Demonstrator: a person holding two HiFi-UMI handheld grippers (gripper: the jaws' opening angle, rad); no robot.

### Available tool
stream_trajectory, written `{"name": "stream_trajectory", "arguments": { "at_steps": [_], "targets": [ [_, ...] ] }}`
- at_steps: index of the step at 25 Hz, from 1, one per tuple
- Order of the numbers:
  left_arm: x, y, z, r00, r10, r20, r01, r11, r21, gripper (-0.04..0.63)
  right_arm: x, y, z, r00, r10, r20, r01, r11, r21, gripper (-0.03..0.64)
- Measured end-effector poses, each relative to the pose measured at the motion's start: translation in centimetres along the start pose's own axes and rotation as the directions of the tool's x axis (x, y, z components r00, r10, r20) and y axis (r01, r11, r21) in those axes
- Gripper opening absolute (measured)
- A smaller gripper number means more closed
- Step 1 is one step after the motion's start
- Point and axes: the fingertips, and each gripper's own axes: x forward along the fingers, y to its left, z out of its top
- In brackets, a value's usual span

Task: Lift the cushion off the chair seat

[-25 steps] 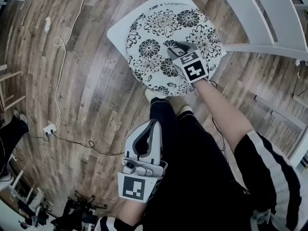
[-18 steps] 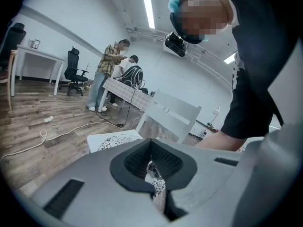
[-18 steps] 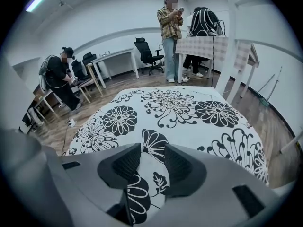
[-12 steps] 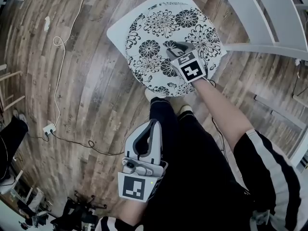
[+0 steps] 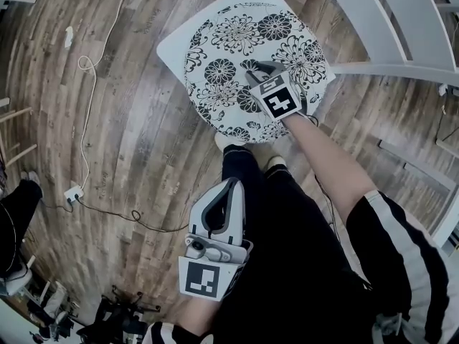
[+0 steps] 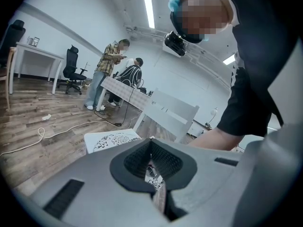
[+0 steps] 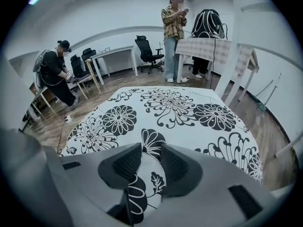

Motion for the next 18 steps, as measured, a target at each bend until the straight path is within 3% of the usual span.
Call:
{"name": "stream_trajectory", "arguments": {
  "at_steps": [6, 18],
  "targets": [
    [-0.33, -0.01, -0.16, 1.0, 0.003, -0.001, -0.003, 1.0, 0.0, 0.002, -0.08, 0.2, 0.08, 1.0, -0.006, 0.001, 0.006, 1.0, -0.025, 0.114],
    [-0.61, -0.34, -0.25, 1.0, 0.006, 0.007, -0.006, 1.0, -0.008, 0.002, -0.1, 0.29, 0.06, 1.0, 0.017, 0.011, -0.017, 0.998, 0.052, 0.052]
  ]
}}
